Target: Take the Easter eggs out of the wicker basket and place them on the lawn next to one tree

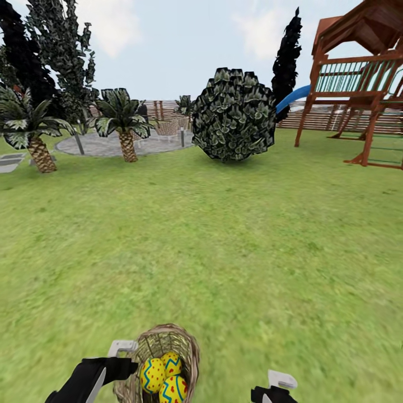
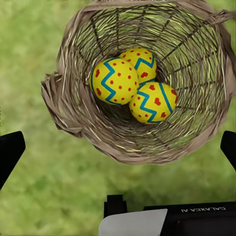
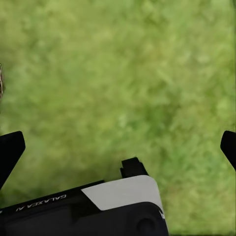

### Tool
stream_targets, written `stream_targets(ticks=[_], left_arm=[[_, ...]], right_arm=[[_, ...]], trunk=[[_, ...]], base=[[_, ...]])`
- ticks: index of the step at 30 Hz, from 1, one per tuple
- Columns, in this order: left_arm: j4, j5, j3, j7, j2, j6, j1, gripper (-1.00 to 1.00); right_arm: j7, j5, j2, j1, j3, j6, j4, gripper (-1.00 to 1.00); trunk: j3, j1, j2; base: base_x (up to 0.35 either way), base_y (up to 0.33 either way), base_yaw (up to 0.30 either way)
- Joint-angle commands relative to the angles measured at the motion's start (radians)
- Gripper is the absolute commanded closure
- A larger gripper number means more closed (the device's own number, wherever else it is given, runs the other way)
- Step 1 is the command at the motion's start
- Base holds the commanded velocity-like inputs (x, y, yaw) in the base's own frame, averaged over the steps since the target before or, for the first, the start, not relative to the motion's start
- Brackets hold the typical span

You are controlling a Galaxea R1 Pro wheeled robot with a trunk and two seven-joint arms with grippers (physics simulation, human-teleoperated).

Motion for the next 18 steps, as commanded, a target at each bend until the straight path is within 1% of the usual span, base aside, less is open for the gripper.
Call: stream_targets(ticks=[1,9,18], left_arm=[[-0.002,-0.011,0.004,-0.009,0.000,0.004,0.000,-1.00],[-0.002,-0.012,0.003,-0.009,0.000,0.003,0.000,-1.00],[-0.002,-0.012,0.003,-0.009,0.000,0.003,0.000,-1.00]], right_arm=[[-0.004,-0.007,0.001,-0.001,-0.004,0.004,-0.002,-1.00],[-0.003,-0.007,0.000,0.000,-0.004,0.002,-0.002,-1.00],[-0.004,-0.007,0.000,-0.001,-0.004,0.000,-0.002,-1.00]], trunk=[[-0.001,0.000,-0.001],[-0.001,0.000,-0.001],[-0.001,0.000,-0.001]], base=[[-0.022,0.101,-0.201],[-0.005,0.022,-0.188],[0.000,0.001,-0.024]])
